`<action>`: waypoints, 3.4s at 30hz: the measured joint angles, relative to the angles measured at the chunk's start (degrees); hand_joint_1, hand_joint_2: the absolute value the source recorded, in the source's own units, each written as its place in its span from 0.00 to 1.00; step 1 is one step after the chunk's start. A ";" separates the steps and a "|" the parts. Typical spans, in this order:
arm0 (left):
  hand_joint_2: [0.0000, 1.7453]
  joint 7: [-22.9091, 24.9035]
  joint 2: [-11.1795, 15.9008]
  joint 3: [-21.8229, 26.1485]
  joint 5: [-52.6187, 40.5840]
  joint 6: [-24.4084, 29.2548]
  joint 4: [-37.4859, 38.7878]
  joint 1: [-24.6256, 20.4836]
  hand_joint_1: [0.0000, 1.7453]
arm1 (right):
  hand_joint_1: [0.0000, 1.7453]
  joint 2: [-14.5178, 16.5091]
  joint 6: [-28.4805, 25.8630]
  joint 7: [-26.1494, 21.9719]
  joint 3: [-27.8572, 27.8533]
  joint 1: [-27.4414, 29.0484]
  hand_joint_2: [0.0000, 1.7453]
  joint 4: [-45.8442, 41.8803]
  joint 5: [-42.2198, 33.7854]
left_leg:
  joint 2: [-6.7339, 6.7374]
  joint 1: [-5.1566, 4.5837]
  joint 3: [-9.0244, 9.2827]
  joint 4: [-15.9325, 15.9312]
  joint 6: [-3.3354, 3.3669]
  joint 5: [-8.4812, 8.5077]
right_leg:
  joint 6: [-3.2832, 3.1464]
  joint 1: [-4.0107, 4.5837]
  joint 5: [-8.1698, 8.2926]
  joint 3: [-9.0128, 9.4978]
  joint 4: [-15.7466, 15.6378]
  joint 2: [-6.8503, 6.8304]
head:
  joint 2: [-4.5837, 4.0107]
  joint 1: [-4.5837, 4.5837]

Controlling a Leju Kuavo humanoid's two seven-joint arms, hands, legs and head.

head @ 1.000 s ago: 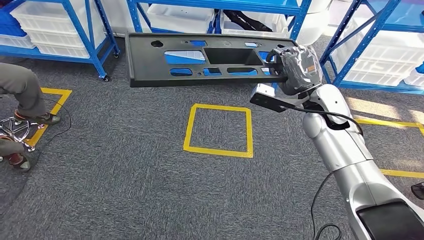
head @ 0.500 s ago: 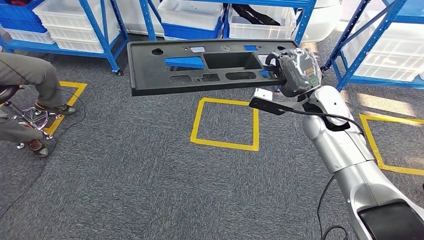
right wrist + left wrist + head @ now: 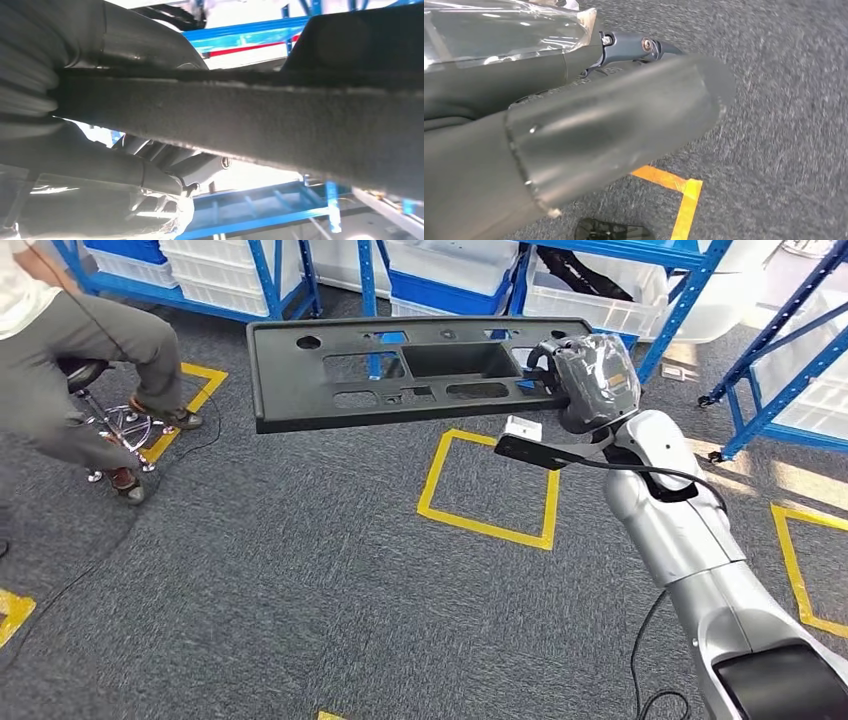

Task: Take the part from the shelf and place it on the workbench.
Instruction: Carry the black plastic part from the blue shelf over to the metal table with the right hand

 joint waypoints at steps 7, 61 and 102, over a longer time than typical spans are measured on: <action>0.00 0.09 -0.10 0.03 -0.08 0.00 0.02 0.10 0.00 | 0.97 -0.42 -0.01 0.11 0.14 0.44 1.00 0.19 0.17 | -4.26 -0.23 -0.59 0.10 -0.12 0.81 | 1.44 -0.19 2.33 1.04 -2.34 2.98 | 0.00 0.07; 0.00 4.26 0.28 -0.32 -4.40 -3.04 -0.01 -0.42 0.00 | 0.97 0.86 -1.19 0.91 -0.32 7.77 1.00 -5.80 5.08 | -0.52 -0.37 0.10 0.14 0.15 0.18 | -0.18 0.37 1.05 -0.25 -0.59 -0.90 | 0.00 0.34; 0.00 4.91 -0.10 -0.26 -4.21 -3.17 -0.02 0.08 0.00 | 0.97 2.25 -0.73 -0.21 0.95 5.66 1.00 -4.55 6.15 | -7.35 0.01 -2.33 0.90 -1.46 1.80 | 0.24 0.63 3.62 2.91 -6.50 3.62 | 0.00 0.92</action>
